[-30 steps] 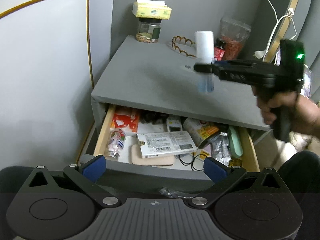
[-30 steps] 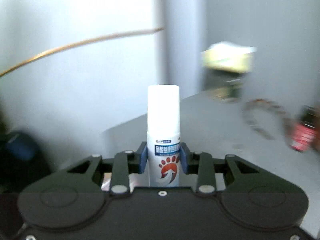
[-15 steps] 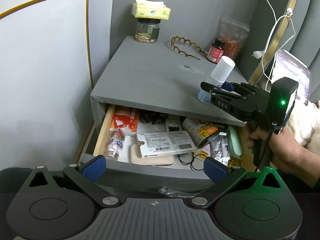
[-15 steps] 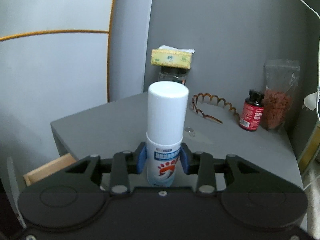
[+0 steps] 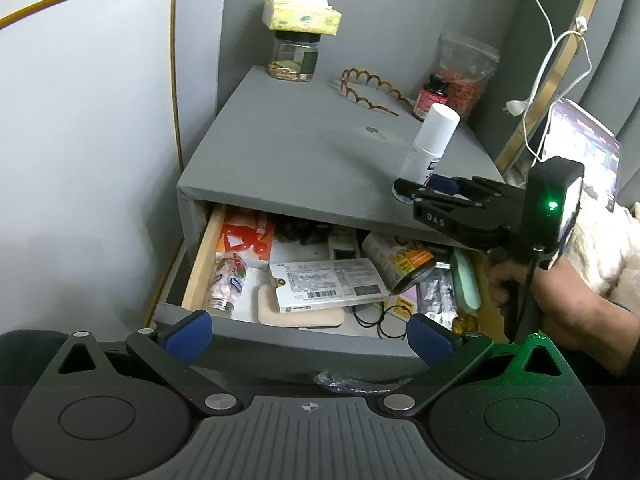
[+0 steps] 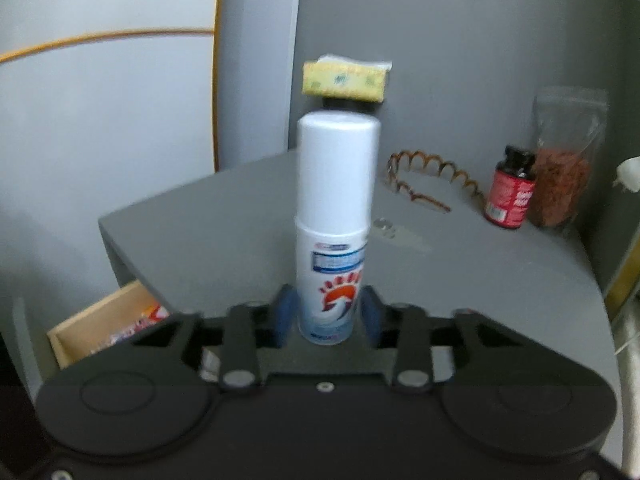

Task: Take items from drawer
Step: 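Lift the white spray can out of the drawer with the right tool, then set the spray can on the nightstand top and open the right tool, then reach the right tool into the drawer and grasp the striped medicine box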

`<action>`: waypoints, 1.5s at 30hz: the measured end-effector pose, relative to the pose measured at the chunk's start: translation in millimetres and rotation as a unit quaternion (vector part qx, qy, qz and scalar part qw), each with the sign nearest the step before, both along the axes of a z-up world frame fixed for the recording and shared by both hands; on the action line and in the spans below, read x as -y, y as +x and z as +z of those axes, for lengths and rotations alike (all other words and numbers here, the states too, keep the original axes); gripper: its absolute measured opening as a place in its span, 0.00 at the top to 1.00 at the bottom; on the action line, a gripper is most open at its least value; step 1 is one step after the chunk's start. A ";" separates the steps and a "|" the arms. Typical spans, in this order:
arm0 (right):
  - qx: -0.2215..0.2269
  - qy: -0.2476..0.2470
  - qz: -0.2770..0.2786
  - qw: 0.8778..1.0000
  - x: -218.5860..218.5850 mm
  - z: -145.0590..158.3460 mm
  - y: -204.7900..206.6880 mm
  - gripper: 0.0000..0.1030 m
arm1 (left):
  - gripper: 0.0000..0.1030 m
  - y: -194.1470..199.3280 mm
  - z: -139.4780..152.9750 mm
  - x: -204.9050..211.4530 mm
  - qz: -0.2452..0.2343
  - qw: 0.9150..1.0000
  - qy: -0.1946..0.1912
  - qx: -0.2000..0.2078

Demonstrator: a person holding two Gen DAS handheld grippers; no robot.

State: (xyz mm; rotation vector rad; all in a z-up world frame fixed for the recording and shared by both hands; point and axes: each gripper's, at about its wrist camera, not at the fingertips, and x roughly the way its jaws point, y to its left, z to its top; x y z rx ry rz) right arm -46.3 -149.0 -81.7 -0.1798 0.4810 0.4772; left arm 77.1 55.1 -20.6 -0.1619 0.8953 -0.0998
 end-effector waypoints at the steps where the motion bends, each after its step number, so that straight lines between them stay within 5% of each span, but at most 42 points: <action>1: -0.003 0.001 0.004 1.000 -6.1 0.5 3.7 0.68 | 0.00 0.2 0.6 -1.1 0.002 1.000 -0.002 0.001; 12: -0.011 -0.011 0.060 0.998 -117.0 4.9 52.8 0.68 | 0.00 3.2 2.5 -11.8 0.027 1.000 0.002 0.003; 20: 0.005 -0.026 0.083 0.996 -169.7 3.8 51.3 0.67 | 0.00 5.2 3.9 -19.0 0.038 0.999 0.000 0.001; 23: -0.006 -0.036 0.080 0.996 -167.6 2.4 49.4 0.64 | 0.00 4.6 4.1 -18.6 0.038 0.999 0.000 0.001; 27: 0.029 -0.024 0.079 0.996 -137.2 16.6 29.1 0.46 | 0.00 2.9 4.4 -16.2 0.035 0.999 0.003 0.004; 33: -0.068 0.004 0.107 0.992 -59.5 41.4 -6.6 0.45 | 0.00 0.8 6.7 -12.2 0.032 0.999 0.007 0.009; 37: -0.087 -0.098 0.170 0.977 -41.3 25.8 -44.4 0.49 | 0.00 0.0 6.4 -8.8 0.029 0.999 0.011 0.007; 41: -0.105 -0.243 0.230 0.937 -48.1 -22.6 -64.2 0.59 | 0.00 -2.0 7.5 -6.3 0.025 1.000 0.015 0.008; 42: -0.117 -0.235 0.232 0.937 -49.4 -26.1 -60.1 0.62 | 0.00 -2.7 8.1 -5.4 0.024 1.000 0.017 0.010; 45: -0.150 -0.219 0.230 0.936 -54.9 -33.3 -44.9 0.50 | 0.00 -3.5 8.2 -3.4 0.020 0.999 0.022 0.010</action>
